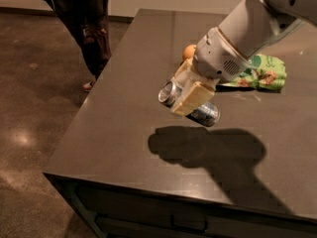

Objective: Place redbull can upright

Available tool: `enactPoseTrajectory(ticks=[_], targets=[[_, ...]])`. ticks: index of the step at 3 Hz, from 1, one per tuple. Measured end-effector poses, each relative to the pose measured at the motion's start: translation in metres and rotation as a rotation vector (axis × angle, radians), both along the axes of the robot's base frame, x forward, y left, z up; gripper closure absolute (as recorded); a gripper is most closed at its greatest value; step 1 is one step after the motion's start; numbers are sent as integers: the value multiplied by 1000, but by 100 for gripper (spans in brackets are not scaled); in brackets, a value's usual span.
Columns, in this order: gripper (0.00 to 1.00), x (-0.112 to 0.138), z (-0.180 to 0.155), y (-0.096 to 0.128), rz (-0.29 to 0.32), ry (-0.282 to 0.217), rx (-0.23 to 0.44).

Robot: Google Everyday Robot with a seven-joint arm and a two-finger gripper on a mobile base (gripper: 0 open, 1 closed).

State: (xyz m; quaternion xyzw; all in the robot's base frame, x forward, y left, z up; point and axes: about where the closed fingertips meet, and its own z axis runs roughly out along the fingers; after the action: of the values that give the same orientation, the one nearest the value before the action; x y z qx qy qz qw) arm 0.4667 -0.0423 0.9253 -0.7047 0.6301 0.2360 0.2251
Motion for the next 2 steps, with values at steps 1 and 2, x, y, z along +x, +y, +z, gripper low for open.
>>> enactPoseTrajectory(ticks=[1,2], targets=[[100,7,6,3,-86,63,141],[100,16,12,3,-165,97,284]])
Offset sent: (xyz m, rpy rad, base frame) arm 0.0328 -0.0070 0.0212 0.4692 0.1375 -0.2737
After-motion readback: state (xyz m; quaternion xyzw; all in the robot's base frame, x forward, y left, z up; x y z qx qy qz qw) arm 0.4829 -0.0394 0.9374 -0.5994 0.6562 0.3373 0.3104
